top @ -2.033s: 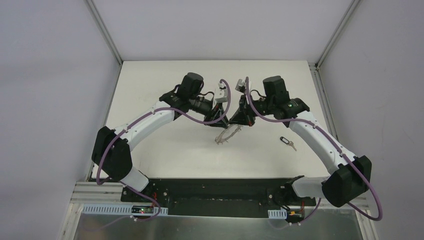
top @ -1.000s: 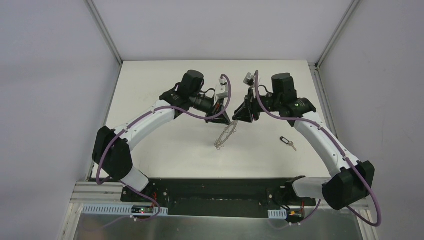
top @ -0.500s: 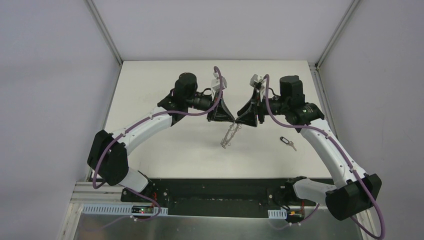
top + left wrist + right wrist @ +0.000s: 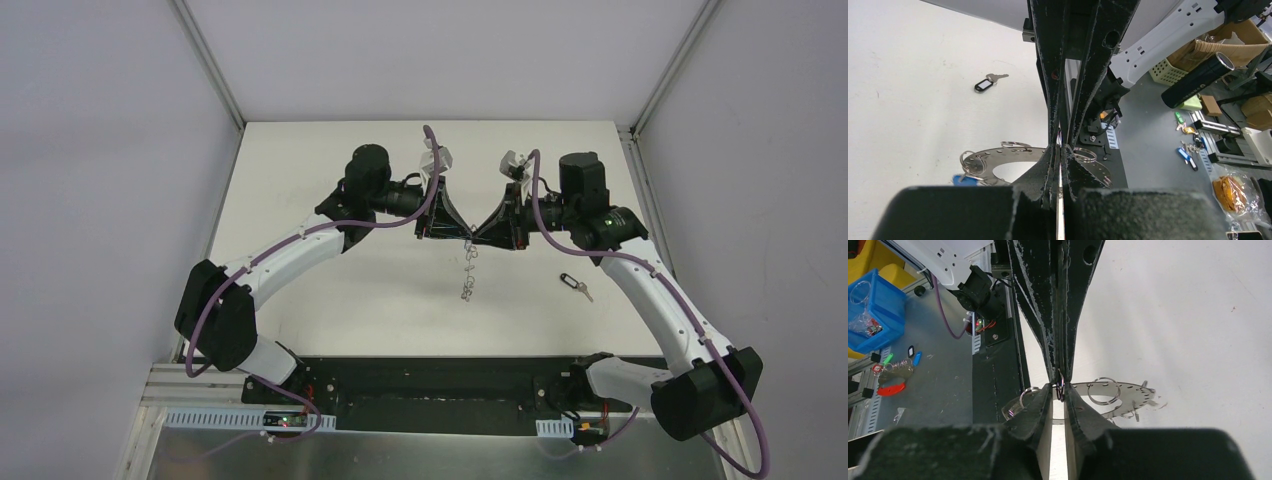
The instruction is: Put the keys on the keyring
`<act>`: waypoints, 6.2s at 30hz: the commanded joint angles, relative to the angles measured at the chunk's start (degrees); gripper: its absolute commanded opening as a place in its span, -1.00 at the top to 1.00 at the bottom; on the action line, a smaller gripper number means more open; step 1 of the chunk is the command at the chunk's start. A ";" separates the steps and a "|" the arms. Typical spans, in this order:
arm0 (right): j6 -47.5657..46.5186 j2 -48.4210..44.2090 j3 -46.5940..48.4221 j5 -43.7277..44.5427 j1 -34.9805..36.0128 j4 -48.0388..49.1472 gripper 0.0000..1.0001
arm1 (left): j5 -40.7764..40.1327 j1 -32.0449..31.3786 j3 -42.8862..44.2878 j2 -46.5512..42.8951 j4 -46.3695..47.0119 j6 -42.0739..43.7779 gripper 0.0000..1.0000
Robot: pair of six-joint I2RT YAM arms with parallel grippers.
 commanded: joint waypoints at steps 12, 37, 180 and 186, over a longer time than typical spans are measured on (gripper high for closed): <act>-2.43 0.25 1.37 -1.72 -0.09 -0.26 1.00 | 2.47 -0.40 1.48 -0.90 -6.97 9.50 1.00; -4.86 2.12 2.28 0.77 3.48 -3.95 1.00 | 0.99 -1.69 9.86 1.17 -27.29 26.84 0.48; 10.24 13.73 4.63 -15.09 7.13 4.33 1.00 | -14.35 -3.76 20.42 -6.40 -73.04 75.74 1.00; 8.62 15.68 5.22 -16.80 7.74 1.56 1.00 | -15.61 -4.03 20.19 -6.95 -74.54 78.97 1.00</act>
